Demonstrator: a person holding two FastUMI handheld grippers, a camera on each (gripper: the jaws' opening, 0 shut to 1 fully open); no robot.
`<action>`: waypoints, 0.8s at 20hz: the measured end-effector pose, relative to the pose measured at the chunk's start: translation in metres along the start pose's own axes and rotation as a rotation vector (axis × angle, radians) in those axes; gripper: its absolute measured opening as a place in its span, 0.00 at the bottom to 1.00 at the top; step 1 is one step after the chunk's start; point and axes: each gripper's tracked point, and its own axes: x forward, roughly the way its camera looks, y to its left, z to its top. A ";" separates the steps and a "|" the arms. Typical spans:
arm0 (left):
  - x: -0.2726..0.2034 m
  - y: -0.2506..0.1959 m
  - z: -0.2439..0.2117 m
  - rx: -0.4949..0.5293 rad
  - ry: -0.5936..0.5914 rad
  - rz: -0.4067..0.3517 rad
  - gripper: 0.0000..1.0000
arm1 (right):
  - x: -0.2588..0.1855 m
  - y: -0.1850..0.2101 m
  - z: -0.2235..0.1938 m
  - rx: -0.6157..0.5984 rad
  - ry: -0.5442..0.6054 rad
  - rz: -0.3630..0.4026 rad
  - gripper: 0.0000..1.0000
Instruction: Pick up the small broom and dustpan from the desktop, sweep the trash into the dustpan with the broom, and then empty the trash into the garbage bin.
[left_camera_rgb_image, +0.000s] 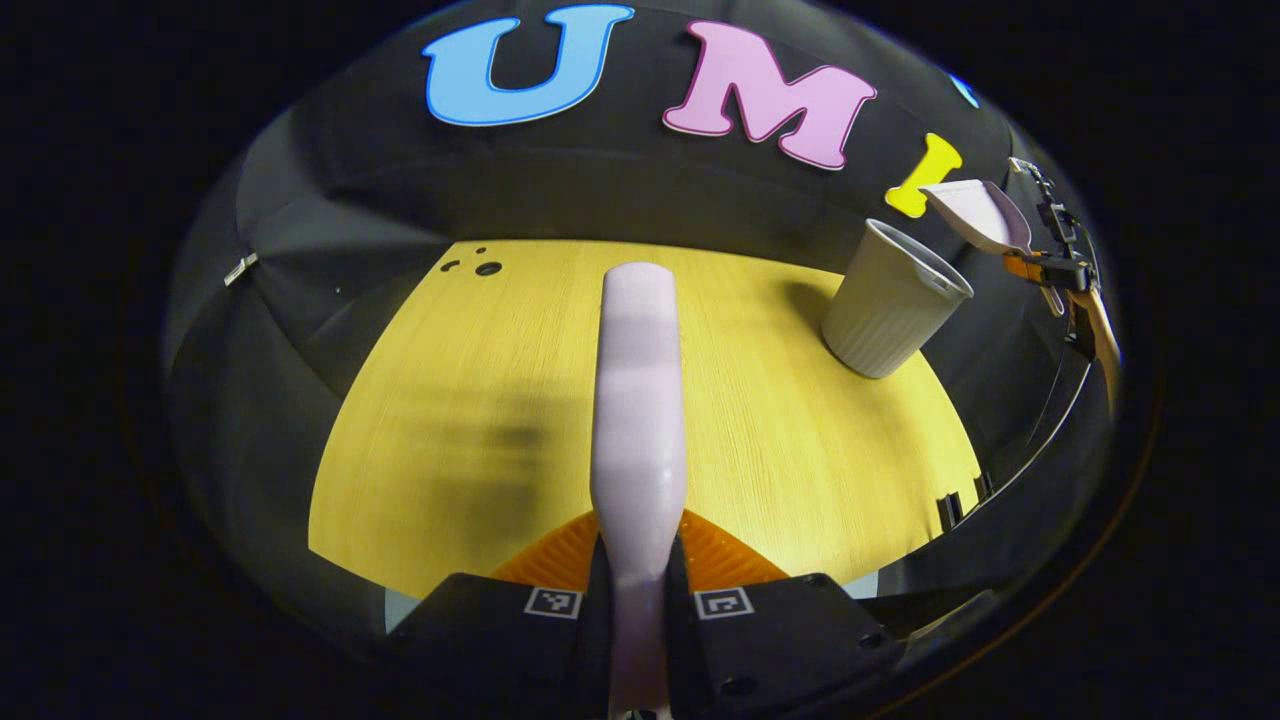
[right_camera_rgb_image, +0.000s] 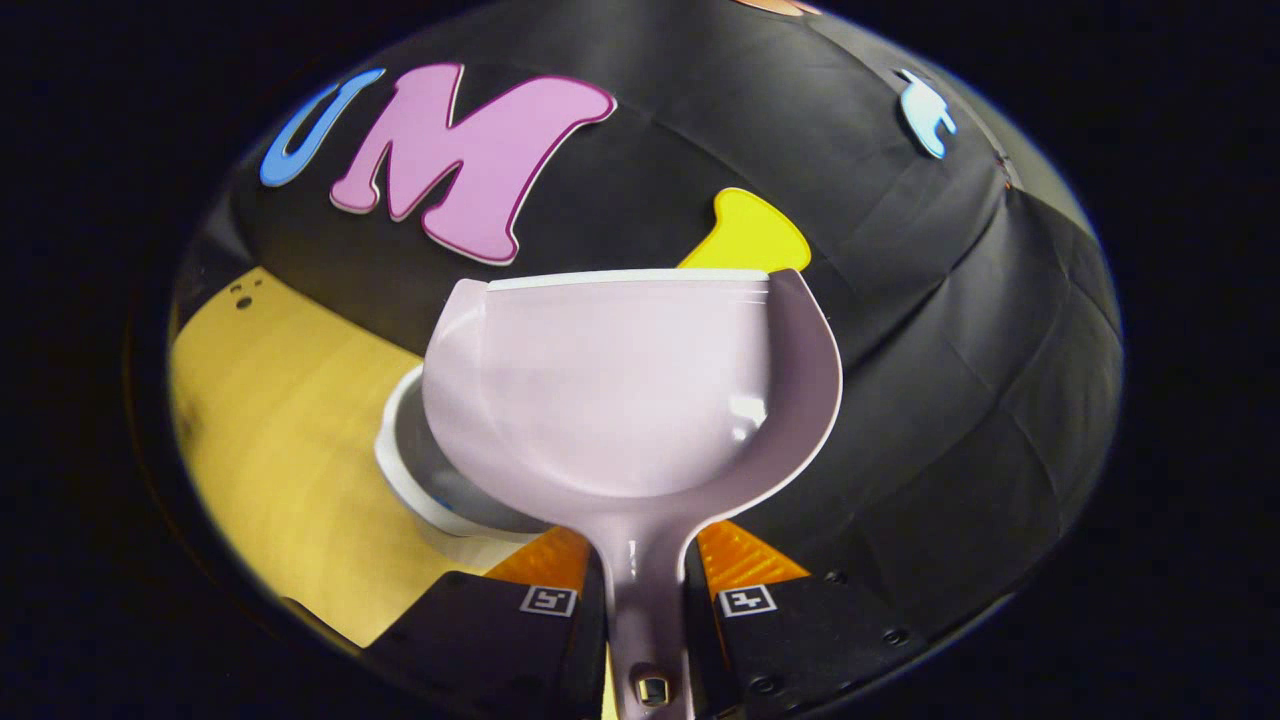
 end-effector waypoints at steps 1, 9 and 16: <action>-0.001 0.001 0.000 0.009 -0.007 -0.003 0.28 | -0.014 0.000 0.002 0.041 -0.002 0.011 0.37; 0.013 0.020 -0.011 0.054 -0.020 -0.024 0.27 | -0.111 0.078 -0.015 0.274 0.012 0.172 0.37; 0.053 0.052 -0.024 0.074 0.028 -0.010 0.29 | -0.142 0.214 -0.082 0.297 0.163 0.364 0.36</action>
